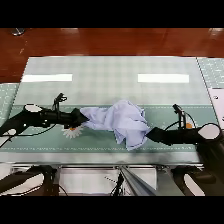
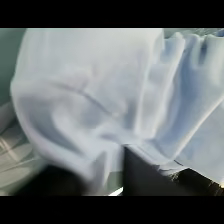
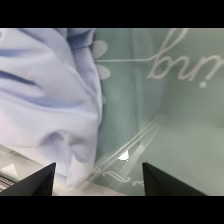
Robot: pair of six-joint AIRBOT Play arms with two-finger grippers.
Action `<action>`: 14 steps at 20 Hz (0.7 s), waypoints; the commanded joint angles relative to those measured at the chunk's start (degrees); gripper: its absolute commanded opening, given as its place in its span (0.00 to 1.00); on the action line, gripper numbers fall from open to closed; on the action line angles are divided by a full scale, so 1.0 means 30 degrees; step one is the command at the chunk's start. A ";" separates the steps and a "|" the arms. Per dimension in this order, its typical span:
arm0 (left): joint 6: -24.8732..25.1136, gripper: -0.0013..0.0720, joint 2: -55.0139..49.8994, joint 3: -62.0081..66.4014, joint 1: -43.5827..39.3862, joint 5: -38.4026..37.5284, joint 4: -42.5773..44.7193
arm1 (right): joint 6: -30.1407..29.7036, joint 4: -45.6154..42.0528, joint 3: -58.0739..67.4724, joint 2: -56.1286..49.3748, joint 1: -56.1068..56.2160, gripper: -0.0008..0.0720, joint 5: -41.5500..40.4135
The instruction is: Fold the shirts.
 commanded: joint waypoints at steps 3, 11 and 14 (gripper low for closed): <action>0.2419 0.04 -0.0284 0.0321 -0.1370 0.0750 -0.1603 | 0.1814 0.0335 -0.0262 0.0044 0.3264 0.86 -0.2528; 0.2455 0.04 0.0051 0.1530 -0.0765 -0.0539 -0.2805 | 0.0619 0.0117 0.1188 0.0044 0.3446 0.05 -0.5231; 0.3373 0.04 0.1770 0.5872 0.0321 -0.2237 -0.5734 | 0.0007 -0.2266 0.7133 0.0044 0.1166 0.05 -0.3395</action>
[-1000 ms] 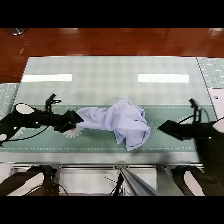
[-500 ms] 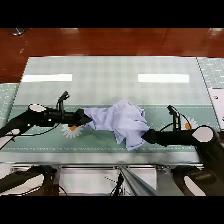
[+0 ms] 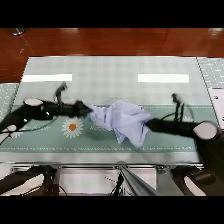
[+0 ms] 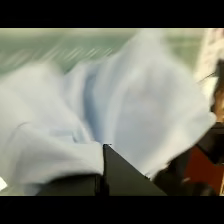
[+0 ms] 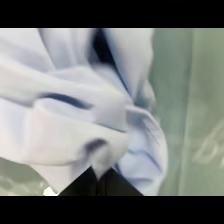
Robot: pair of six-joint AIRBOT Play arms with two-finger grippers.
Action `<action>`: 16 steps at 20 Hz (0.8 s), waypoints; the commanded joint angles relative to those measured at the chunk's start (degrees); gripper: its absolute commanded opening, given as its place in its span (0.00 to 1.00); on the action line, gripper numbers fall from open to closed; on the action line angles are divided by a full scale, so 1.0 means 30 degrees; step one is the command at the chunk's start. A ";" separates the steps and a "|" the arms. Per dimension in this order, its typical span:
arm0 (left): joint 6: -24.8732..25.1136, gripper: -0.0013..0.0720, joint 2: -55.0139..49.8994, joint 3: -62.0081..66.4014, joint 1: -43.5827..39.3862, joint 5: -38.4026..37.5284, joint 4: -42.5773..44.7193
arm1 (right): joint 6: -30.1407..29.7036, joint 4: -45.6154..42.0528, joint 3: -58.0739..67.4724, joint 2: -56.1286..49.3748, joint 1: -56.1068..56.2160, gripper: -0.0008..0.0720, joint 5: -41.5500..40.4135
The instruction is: Fold the shirts.
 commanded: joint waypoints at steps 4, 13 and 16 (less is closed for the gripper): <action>0.0474 0.04 0.3410 1.2335 0.1224 -0.0364 -0.2747 | -0.0765 -0.4736 1.5533 0.0022 -0.4430 0.05 0.3949; -0.6725 0.04 0.9515 2.5004 0.1253 0.0845 1.3151 | -0.0663 -0.5377 3.1146 0.0845 -0.5166 0.05 1.0797; -0.6739 0.04 1.2065 2.4990 0.1260 0.0372 1.4681 | -0.0415 -0.5384 3.1146 0.1749 -0.5166 0.05 1.1460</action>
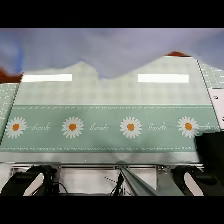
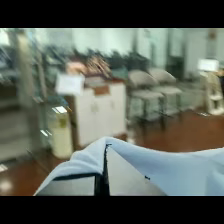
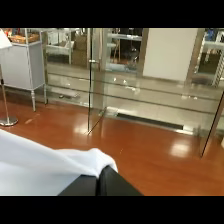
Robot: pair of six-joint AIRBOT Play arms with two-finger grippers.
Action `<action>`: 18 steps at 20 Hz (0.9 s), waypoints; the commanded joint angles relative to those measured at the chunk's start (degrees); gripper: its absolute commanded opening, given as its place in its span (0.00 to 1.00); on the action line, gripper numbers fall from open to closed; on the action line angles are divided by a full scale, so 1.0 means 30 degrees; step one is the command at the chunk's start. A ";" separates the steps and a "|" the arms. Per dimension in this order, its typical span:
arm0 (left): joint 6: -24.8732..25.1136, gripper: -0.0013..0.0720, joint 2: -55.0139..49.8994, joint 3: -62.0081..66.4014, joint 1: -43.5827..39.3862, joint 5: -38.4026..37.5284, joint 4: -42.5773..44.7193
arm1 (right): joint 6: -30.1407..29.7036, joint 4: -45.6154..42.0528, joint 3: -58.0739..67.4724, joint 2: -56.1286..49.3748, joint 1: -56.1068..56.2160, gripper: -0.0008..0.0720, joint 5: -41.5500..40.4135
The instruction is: Fold the shirts.
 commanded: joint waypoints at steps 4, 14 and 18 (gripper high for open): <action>-0.0991 0.04 0.3840 0.0867 0.0015 -0.2994 0.3490 | 0.0794 -0.0291 0.1180 0.1093 -0.0051 0.05 0.2630; -0.2178 0.04 0.2645 -1.0732 0.0015 -0.6084 0.3293 | 0.0160 0.0605 -0.9923 0.1013 -0.0044 0.05 0.3869; -0.0357 0.04 -0.0809 -1.5613 0.0007 -0.1217 0.0903 | -0.0240 0.0554 -1.6298 -0.1749 -0.0044 0.05 -0.1552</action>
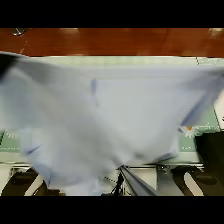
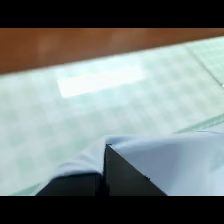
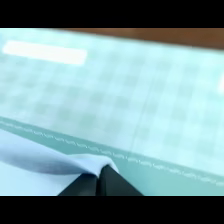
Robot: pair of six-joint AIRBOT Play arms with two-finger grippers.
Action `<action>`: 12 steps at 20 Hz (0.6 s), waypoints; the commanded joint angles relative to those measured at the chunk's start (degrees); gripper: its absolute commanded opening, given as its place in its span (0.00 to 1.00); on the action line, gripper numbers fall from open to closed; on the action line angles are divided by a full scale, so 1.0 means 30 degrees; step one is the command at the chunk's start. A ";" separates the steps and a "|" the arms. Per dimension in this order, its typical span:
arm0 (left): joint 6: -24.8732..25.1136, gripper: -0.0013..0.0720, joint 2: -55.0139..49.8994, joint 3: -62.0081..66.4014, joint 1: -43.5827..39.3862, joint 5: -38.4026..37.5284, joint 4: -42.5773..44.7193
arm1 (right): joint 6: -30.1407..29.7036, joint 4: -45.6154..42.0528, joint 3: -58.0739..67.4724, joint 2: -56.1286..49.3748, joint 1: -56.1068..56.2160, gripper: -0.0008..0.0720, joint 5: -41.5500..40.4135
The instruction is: Fold the shirts.
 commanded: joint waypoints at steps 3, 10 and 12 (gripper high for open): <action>0.1494 0.04 -0.6062 -0.2973 -0.0007 0.5442 -0.2302 | -0.0488 0.1268 -0.3606 -0.6433 -0.0007 0.05 -0.6142; 0.1224 0.04 -1.1839 -0.1617 -0.0022 0.6280 -0.3322 | 0.0772 0.4801 0.3563 -1.6706 -0.0044 0.05 -0.7446; 0.0750 0.27 -1.2327 -0.1617 -0.0022 0.5741 -0.4007 | 0.1486 0.5209 0.4874 -1.8229 -0.0211 0.34 -0.7286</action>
